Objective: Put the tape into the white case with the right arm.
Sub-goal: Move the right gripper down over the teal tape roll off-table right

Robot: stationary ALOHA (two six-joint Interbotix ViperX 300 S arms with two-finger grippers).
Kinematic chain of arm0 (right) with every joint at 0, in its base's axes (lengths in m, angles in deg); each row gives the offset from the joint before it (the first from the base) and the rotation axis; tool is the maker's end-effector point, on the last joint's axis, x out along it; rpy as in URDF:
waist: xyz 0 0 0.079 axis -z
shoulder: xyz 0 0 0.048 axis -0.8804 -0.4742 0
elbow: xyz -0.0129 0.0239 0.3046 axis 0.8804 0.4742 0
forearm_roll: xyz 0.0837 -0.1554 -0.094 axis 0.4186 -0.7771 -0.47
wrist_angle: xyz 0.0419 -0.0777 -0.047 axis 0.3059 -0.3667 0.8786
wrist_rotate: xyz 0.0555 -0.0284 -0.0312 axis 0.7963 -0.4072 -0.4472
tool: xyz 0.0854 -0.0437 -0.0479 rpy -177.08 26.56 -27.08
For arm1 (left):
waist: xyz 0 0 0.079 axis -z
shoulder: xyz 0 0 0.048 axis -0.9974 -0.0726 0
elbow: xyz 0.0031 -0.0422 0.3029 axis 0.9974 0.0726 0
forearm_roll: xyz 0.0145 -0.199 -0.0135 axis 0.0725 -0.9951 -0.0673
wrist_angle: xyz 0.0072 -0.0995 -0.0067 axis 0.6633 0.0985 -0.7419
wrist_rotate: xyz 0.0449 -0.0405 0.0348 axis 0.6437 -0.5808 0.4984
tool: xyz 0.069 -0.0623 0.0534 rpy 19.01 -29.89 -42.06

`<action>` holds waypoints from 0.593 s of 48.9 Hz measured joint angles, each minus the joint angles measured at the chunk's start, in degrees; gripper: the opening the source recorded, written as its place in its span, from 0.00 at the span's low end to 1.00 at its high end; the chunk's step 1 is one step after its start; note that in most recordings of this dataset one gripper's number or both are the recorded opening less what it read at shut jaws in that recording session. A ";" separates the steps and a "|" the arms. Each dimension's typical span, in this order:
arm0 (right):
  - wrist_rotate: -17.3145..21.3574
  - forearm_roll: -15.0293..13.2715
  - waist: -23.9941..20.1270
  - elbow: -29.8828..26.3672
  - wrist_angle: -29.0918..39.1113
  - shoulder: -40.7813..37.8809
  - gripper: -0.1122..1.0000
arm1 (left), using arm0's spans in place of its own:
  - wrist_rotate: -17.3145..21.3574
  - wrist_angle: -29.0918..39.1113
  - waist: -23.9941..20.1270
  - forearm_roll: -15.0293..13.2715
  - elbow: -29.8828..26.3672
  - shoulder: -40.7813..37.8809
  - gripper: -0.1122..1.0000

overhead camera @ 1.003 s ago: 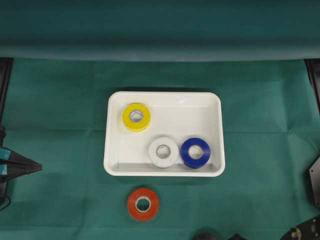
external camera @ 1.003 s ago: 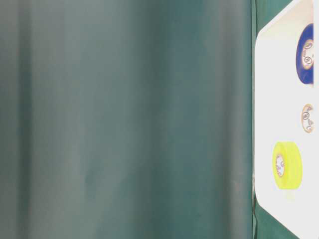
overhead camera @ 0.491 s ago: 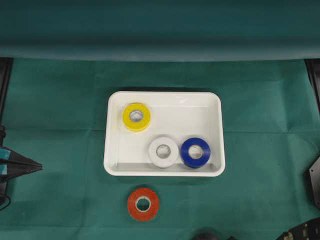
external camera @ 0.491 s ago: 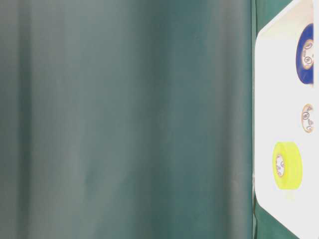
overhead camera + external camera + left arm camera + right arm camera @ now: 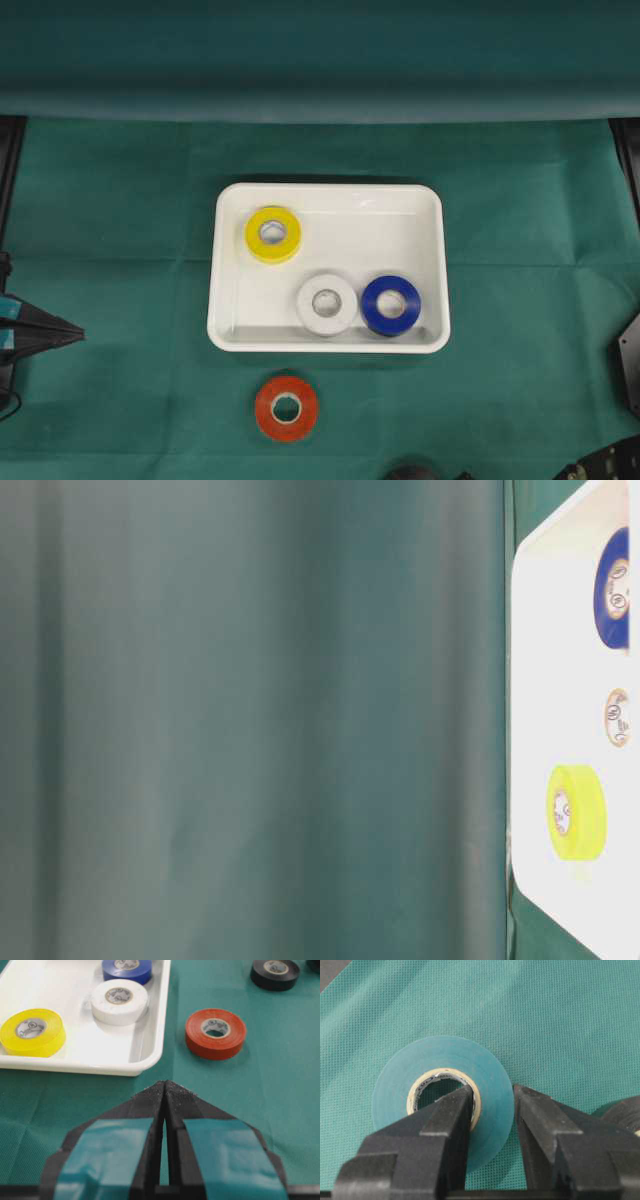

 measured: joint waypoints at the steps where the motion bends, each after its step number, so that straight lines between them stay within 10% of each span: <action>1: 0.18 0.00 0.00 -0.09 0.00 0.09 0.09 | 0.00 0.00 0.00 0.00 -0.09 0.00 0.10; 29: 2.37 0.00 -2.20 -2.20 8.09 6.06 0.09 | 0.00 0.00 0.00 0.00 0.00 0.00 0.10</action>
